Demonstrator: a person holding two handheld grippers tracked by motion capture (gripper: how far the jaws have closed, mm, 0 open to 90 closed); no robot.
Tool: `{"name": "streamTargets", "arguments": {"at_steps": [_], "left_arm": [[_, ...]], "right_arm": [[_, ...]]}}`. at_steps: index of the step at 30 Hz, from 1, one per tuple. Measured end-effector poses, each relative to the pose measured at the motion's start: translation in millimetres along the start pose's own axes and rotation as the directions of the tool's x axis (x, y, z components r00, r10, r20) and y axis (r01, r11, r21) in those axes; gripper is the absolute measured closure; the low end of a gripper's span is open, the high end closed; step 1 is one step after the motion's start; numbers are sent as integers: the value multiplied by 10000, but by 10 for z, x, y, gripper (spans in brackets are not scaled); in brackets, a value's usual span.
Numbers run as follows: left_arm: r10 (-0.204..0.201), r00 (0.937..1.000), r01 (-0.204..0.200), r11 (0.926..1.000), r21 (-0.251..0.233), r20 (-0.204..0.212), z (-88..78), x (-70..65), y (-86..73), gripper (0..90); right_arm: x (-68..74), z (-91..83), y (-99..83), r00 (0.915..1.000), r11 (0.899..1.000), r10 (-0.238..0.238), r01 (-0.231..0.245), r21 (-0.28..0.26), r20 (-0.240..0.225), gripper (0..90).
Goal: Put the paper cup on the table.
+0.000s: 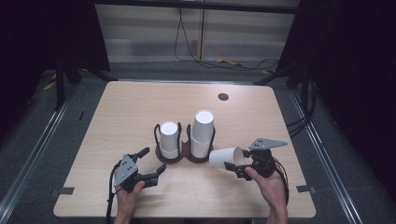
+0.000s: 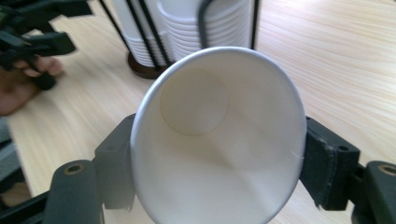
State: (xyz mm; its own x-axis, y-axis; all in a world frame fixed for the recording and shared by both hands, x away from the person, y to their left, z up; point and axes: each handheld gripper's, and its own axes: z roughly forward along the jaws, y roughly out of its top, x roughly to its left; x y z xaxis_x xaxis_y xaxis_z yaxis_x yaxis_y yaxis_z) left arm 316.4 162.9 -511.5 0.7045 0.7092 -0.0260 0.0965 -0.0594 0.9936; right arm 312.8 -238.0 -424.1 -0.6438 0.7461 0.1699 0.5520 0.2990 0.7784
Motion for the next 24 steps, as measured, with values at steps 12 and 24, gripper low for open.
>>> {"name": "streamTargets", "arguments": {"at_steps": [12, 24], "left_arm": [[-77, 9998, 74, 9999, -133, -172, -12, -7, -6, 161], [-29, 9998, 23, 9997, -261, -192, -26, -13, -12, 160]], "right_arm": [[-97, -156, 188, 9950, 9970, -8, -70, 774, 995, 250], [-253, -61, 501, 9795, 9687, -594, 101, 2479, 1924, 250]]}}
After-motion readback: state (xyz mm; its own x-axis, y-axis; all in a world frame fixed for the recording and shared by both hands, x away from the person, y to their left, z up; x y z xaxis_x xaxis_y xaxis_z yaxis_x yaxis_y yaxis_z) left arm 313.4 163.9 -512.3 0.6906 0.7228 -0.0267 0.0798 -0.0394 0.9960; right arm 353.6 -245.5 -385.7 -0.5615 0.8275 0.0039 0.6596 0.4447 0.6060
